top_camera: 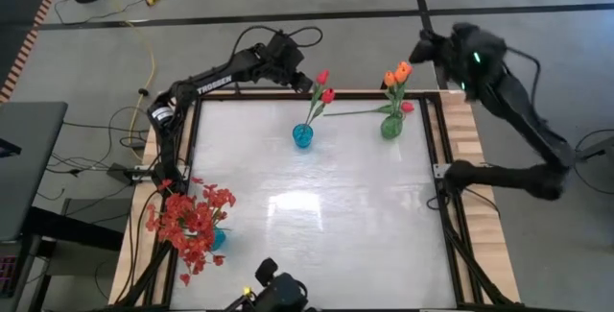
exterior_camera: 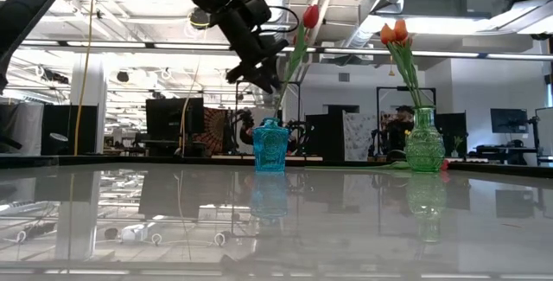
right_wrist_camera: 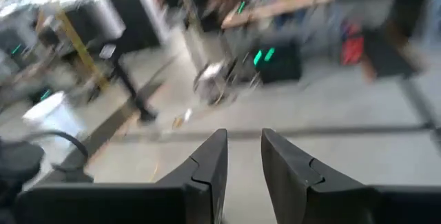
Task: Sort flowers into vase by color
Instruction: Put the red tulip into the top blue vase
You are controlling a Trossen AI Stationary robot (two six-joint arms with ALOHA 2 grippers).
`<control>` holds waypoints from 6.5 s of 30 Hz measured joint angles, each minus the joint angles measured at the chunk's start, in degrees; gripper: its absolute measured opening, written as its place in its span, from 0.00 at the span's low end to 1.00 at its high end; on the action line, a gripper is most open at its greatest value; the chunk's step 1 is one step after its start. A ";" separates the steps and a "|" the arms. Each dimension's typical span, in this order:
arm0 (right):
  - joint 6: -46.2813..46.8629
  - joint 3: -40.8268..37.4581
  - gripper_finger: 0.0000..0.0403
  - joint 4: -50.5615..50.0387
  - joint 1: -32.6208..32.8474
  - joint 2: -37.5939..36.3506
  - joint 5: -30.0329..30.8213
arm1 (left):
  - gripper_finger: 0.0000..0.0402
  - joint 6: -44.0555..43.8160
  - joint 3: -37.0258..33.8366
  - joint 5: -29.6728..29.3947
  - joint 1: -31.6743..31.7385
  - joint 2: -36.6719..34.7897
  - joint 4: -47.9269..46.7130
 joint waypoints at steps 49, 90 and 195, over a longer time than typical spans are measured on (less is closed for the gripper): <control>-37.97 -0.04 0.34 -13.36 -14.47 47.81 -29.37 | 0.29 6.01 -0.04 3.73 -3.44 0.11 -1.54; -59.03 -0.03 0.45 -16.28 -7.70 56.87 -23.53 | 0.29 6.82 -0.04 3.62 -3.46 0.11 -1.56; -130.96 -0.05 0.05 29.64 40.22 16.86 -5.46 | 0.32 -31.53 -0.07 42.52 -6.12 -27.02 10.01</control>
